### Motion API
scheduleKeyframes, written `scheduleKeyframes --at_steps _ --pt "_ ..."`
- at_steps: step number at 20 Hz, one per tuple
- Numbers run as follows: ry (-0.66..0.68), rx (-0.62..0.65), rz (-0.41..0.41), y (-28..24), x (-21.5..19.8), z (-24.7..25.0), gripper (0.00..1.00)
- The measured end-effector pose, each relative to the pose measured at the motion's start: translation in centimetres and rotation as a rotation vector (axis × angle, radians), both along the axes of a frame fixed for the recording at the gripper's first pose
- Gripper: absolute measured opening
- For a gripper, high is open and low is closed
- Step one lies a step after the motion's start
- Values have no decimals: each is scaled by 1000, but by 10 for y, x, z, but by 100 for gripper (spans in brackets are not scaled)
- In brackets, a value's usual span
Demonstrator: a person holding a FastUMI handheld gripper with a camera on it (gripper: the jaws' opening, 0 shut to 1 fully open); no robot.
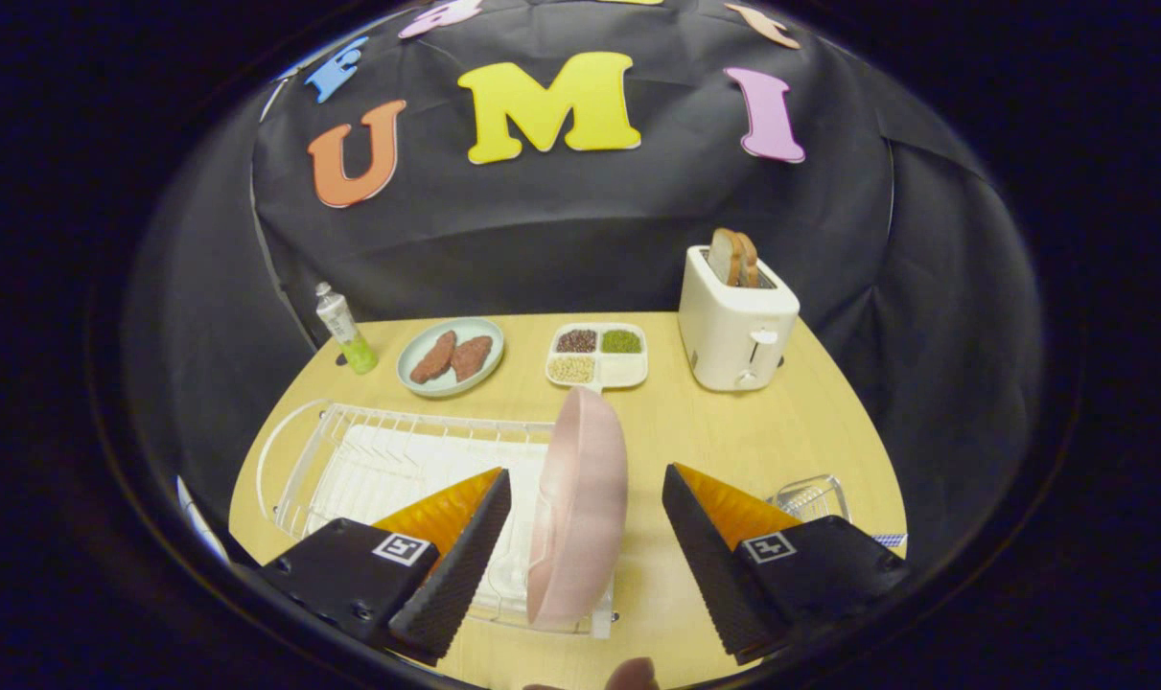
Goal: Take the plate from the dish rack, then take the spoon from the basket and place it into the plate.
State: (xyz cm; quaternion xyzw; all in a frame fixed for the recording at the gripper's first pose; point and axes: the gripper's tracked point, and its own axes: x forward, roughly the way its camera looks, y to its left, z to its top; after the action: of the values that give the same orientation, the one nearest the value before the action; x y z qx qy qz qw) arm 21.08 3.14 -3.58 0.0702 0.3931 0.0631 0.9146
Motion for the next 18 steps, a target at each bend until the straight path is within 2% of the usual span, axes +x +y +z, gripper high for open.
scheduleKeyframes --at_steps 2,4,9,11,18 --pt "28 9 -11 0 7 -9 100" --pt "49 15 -28 1 10 -16 93" --pt "118 25 -117 0 7 -26 51" --pt "146 -4 -146 -1 -1 -24 40" --pt "144 -88 -175 2 -9 -3 38"
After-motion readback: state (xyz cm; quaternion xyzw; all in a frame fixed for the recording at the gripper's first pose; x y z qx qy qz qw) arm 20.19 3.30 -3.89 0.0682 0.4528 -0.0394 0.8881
